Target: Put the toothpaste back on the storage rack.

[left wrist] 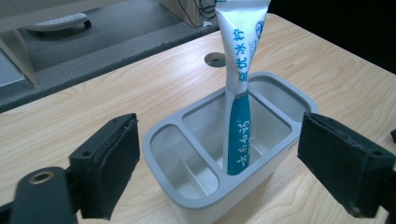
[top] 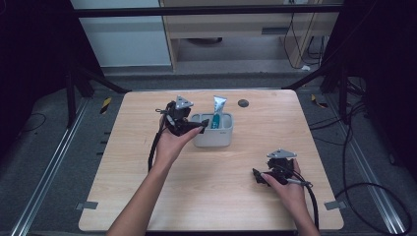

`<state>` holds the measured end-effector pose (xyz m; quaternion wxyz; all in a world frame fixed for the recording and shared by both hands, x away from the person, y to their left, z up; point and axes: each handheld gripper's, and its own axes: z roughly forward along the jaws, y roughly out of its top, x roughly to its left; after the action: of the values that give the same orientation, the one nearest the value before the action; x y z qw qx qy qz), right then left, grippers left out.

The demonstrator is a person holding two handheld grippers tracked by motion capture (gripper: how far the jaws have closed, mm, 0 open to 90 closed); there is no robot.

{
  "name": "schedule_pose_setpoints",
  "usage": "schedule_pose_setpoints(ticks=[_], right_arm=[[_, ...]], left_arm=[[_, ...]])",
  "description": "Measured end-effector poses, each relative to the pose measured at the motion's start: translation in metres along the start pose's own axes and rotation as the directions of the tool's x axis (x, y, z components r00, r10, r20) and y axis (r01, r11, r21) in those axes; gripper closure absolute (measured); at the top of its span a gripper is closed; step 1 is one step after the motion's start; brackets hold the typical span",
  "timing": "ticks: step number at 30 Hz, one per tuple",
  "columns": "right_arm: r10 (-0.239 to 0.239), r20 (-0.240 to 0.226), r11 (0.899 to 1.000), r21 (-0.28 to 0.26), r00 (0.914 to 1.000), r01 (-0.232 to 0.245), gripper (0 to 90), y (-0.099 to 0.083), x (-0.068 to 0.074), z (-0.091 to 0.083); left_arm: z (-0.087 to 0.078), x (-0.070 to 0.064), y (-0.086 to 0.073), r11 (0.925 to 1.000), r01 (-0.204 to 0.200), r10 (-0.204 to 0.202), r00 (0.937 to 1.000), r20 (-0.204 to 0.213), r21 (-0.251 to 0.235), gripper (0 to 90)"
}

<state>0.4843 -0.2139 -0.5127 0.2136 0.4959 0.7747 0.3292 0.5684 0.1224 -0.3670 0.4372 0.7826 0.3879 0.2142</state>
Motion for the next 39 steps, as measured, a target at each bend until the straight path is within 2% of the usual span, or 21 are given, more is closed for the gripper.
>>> schedule_pose_setpoints(ticks=[3,9,15,21,31,39], right_arm=[[0.000,0.000,1.000,0.000,1.0000,0.000,0.4,0.000,0.000,0.000],[0.000,0.000,1.000,0.000,1.0000,0.000,0.4,0.000,0.000,0.000],[0.000,0.000,1.000,0.000,1.0000,0.000,0.4,0.000,0.000,0.000],[0.000,0.000,1.000,0.000,1.0000,0.000,0.4,0.000,0.000,0.000],[0.000,0.000,1.000,0.000,1.0000,0.000,0.4,0.000,0.000,0.000],[0.000,0.000,1.000,0.000,1.0000,0.000,0.4,0.000,0.000,0.000]], left_arm=[[-0.004,0.002,-0.003,0.9999,0.011,-0.011,0.9998,0.013,0.009,8.7],[-0.015,0.005,-0.012,0.9997,0.009,-0.009,0.9996,0.025,0.024,6.6],[-0.026,0.010,-0.028,0.9984,-0.020,0.020,0.9997,0.015,0.053,6.0],[-0.035,0.018,-0.049,0.9962,-0.027,0.027,0.9996,0.001,0.083,5.3],[-0.038,0.024,-0.078,0.9859,-0.053,0.055,0.9984,-0.007,0.159,5.0],[-0.036,0.029,-0.101,0.9730,-0.067,0.073,0.9972,-0.016,0.221,5.0]])
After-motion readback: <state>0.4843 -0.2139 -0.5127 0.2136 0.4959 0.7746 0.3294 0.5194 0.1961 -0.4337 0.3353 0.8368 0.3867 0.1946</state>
